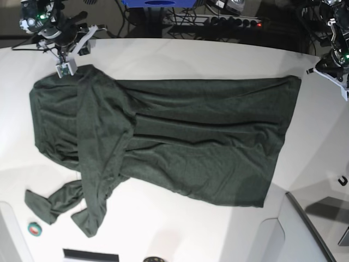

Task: Layout the t-shirt on the table in an organized manner, then fold the t-shirt properly
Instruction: 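Lower the right gripper onto the shirt corner near the collar and grasp it, then lift the grasped shirt corner with the right gripper and pull it outward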

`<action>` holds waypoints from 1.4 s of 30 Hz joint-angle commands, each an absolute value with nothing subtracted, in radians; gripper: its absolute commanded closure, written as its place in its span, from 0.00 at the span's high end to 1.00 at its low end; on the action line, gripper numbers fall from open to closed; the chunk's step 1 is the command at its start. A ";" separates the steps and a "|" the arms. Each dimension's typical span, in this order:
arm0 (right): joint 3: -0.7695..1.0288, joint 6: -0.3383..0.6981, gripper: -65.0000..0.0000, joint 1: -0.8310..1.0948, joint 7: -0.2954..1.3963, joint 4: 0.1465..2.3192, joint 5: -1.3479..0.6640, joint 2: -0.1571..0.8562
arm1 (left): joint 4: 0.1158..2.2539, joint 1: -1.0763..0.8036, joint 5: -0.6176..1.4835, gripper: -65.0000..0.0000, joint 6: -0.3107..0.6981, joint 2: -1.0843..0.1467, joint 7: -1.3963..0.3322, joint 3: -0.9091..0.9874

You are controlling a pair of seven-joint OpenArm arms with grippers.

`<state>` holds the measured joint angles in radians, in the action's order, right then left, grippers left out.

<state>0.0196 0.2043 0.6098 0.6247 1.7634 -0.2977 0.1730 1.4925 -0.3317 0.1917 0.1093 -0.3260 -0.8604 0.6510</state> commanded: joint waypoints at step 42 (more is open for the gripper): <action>0.084 0.213 0.12 -0.107 0.545 1.093 -0.295 0.173 | 1.406 -0.263 0.189 0.00 0.108 -0.363 -0.808 0.567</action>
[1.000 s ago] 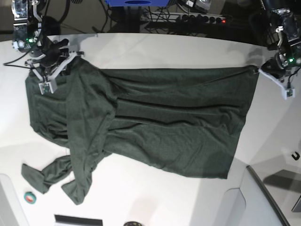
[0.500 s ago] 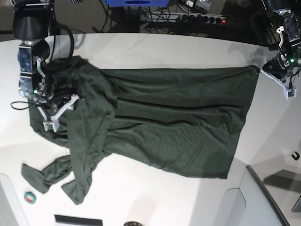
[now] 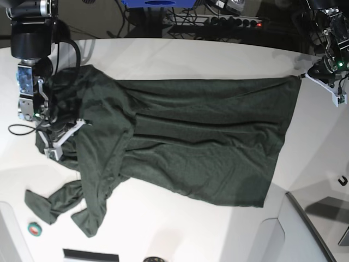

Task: Layout the t-shirt on the table in an organized manner, then fold the t-shirt properly
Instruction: 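Lift the grasped shirt corner with the right gripper and pull it outward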

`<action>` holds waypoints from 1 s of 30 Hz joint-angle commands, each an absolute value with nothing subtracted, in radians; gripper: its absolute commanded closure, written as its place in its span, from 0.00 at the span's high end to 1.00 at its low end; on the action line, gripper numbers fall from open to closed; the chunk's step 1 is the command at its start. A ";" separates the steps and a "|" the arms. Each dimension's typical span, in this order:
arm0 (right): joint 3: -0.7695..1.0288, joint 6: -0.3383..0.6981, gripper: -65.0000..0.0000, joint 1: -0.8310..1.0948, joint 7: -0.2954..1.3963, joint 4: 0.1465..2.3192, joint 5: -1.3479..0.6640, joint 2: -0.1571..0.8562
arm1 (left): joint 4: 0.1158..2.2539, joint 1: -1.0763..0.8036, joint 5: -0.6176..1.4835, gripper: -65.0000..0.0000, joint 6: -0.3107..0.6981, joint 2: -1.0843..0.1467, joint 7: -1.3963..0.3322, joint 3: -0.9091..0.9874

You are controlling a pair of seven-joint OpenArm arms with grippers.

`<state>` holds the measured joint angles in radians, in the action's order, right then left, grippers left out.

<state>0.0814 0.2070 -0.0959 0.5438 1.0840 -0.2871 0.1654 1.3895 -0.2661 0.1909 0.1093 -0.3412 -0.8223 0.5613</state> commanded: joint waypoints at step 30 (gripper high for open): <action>0.082 0.213 0.35 -0.016 0.627 1.291 -0.300 0.153 | 1.405 -0.262 0.189 0.00 0.108 -0.363 -0.808 0.564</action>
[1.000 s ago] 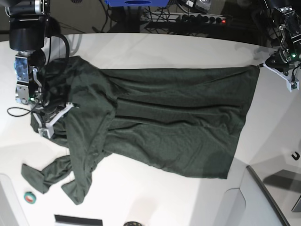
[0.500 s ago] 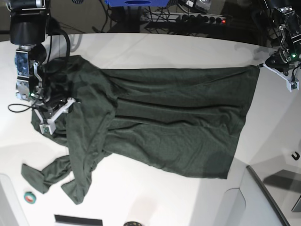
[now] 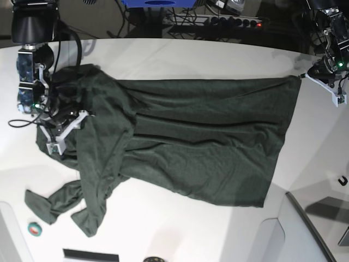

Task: Layout the t-shirt on the table in an organized manner, then fold the t-shirt properly
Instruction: 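Lift the grasped shirt corner with the right gripper and pull it outward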

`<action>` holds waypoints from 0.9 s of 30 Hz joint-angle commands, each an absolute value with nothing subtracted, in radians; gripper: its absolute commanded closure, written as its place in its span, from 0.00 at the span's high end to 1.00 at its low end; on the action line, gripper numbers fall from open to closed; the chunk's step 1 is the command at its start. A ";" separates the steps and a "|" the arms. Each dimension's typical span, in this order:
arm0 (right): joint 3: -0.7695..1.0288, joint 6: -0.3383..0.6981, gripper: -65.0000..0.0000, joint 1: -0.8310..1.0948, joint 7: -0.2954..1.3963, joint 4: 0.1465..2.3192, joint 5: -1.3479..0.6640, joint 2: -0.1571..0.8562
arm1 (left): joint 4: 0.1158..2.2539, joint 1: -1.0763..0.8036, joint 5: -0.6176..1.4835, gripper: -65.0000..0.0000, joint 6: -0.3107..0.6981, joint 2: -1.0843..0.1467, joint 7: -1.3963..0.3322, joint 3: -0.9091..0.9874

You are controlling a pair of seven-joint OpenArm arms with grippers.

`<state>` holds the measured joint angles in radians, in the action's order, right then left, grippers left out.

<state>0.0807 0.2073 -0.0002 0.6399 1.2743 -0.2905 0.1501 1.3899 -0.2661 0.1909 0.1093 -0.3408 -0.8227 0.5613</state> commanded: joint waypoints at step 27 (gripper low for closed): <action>0.081 0.213 0.02 0.077 0.684 1.469 -0.300 0.107 | 1.405 -0.265 0.189 0.00 0.108 -0.363 -0.808 0.565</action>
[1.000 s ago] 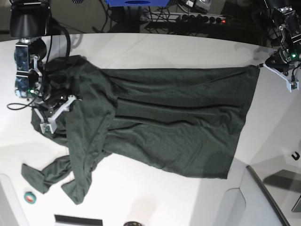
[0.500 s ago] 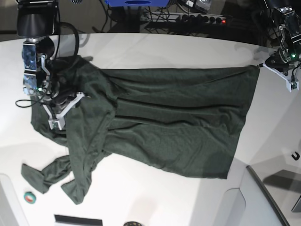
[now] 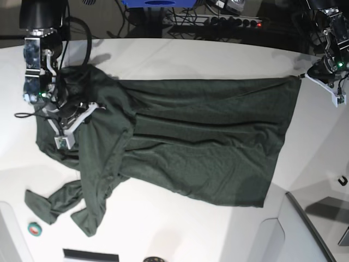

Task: Layout the t-shirt on the table in an organized manner, then fold the t-shirt properly
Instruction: 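Lift the grasped shirt corner with the right gripper and pull it outward, then lower the left gripper onto the opposite shirt corner and grasp it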

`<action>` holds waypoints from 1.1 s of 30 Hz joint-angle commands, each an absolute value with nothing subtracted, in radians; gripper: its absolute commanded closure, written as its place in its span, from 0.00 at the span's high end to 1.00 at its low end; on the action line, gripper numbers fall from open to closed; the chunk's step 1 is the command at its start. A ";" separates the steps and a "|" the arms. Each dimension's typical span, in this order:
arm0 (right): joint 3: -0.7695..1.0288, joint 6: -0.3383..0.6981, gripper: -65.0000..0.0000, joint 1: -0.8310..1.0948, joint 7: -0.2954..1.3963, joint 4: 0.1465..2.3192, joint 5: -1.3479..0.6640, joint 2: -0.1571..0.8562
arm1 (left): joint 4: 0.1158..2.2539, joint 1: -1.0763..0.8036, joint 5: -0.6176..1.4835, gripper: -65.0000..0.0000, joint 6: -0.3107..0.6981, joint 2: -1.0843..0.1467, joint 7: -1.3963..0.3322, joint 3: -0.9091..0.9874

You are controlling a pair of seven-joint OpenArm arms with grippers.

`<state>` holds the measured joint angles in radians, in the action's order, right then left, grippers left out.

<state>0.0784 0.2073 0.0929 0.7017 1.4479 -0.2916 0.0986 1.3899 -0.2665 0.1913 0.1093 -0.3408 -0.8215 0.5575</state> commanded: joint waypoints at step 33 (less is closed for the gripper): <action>0.191 0.389 0.02 0.352 0.759 1.695 -0.295 0.107 | 1.419 -0.162 0.196 0.00 0.108 -0.297 -0.808 0.447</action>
